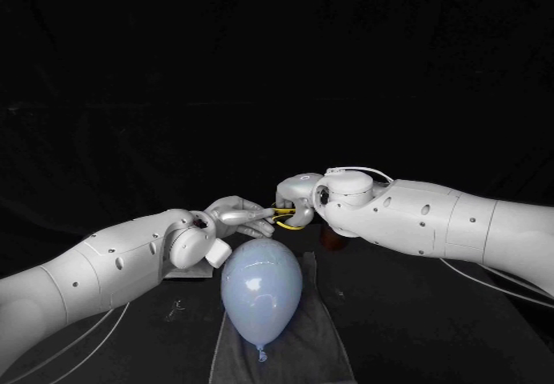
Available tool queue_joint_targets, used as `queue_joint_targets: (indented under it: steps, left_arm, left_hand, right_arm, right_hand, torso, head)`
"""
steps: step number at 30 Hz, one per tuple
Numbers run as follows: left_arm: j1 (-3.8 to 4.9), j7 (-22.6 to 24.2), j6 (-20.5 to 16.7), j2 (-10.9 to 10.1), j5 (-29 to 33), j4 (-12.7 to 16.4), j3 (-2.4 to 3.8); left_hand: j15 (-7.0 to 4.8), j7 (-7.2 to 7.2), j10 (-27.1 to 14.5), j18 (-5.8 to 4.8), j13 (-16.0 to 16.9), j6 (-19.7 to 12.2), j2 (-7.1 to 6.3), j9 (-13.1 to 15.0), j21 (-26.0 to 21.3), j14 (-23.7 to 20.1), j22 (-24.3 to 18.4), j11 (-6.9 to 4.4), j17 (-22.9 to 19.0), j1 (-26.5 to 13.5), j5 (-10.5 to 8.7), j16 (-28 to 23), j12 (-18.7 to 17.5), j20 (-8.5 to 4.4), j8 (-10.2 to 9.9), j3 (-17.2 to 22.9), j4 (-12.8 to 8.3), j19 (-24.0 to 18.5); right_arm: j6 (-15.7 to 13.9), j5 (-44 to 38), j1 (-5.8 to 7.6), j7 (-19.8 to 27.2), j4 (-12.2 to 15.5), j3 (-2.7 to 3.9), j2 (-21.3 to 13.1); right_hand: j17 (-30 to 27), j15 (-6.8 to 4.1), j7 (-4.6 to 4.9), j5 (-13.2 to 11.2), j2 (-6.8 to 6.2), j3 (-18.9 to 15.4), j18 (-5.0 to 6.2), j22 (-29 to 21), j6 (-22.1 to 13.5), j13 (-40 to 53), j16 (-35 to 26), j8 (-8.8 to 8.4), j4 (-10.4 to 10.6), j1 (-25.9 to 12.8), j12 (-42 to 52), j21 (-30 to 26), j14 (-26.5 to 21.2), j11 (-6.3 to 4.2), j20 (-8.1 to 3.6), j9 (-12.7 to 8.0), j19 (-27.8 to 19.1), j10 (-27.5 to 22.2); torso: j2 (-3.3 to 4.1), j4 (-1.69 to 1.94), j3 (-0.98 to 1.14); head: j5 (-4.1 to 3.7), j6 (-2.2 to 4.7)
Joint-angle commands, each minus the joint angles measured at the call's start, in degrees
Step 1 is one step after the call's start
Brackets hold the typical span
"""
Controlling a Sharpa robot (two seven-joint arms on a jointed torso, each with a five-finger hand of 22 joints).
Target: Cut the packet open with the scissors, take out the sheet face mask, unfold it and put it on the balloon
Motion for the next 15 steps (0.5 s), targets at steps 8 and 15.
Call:
queue_joint_targets:
  steps: [8, 15]
  left_arm:
    - [0.41, 2.5, 2.5, 0.4, 2.2, 1.4, 0.41]
    - [0.42, 2.4, 2.7, 0.5, 2.4, 1.3, 0.41]
  left_hand:
    - [-0.03, -0.16, 0.3, 0.84, 0.1, 0.4, 0.61, 0.1, 0.3, 0.2, 0.1, -0.13, 0.1, 0.0, 0.23, 0.1, 0.4, 0.05, 0.2, 4.0, -3.5, 0.3]
    - [-0.03, -0.16, 0.3, 0.84, 0.1, 0.4, 0.61, 0.1, 0.3, 0.2, 0.1, -0.13, 0.1, 0.0, 0.23, 0.1, 0.4, 0.05, 0.2, 4.0, -3.5, 0.3]
  right_arm:
    - [-0.9, -4.4, -0.69, 0.5, -0.2, -0.54, 0.7]
    - [-1.8, -4.8, -0.86, 0.0, -0.3, -0.62, 1.0]
  right_hand:
    - [0.6, -0.54, -1.01, -1.4, -0.08, 1.9, -1.25, 6.4, 5.1, 1.0, 1.3, 3.30, -1.3, 0.8, 1.1, 6.0, 1.9, -1.53, -0.40, 2.1, 1.2, 8.5]
    - [0.9, -2.89, -3.91, -2.4, -0.33, 0.8, -1.45, 8.6, 9.4, 4.6, 1.7, 9.13, -2.2, 0.9, 4.9, 7.8, 1.8, -4.49, -2.38, 6.3, 1.1, 16.8]
  torso:
    - [-0.03, -0.02, 0.08]
    - [0.01, -0.01, 0.01]
  head:
    - [-0.08, -0.17]
    - [-0.45, -0.22]
